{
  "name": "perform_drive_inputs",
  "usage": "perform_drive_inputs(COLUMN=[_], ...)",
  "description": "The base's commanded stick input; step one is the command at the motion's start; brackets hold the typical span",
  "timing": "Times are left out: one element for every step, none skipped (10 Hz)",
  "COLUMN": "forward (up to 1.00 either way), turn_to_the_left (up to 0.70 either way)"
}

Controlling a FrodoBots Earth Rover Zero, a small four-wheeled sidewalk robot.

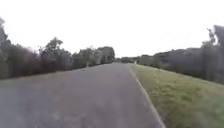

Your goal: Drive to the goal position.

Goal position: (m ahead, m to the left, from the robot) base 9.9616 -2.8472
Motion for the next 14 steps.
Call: perform_drive_inputs(forward=[1.00,1.00,1.00,1.00,1.00,1.00,1.00,1.00,1.00,1.00,1.00,1.00,1.00,1.00], turn_to_the_left=[-0.27,-0.19,-0.09,0.00,0.00,-0.09,-0.27,-0.27,-0.27,-0.26,-0.08,0.00,0.00,0.00])
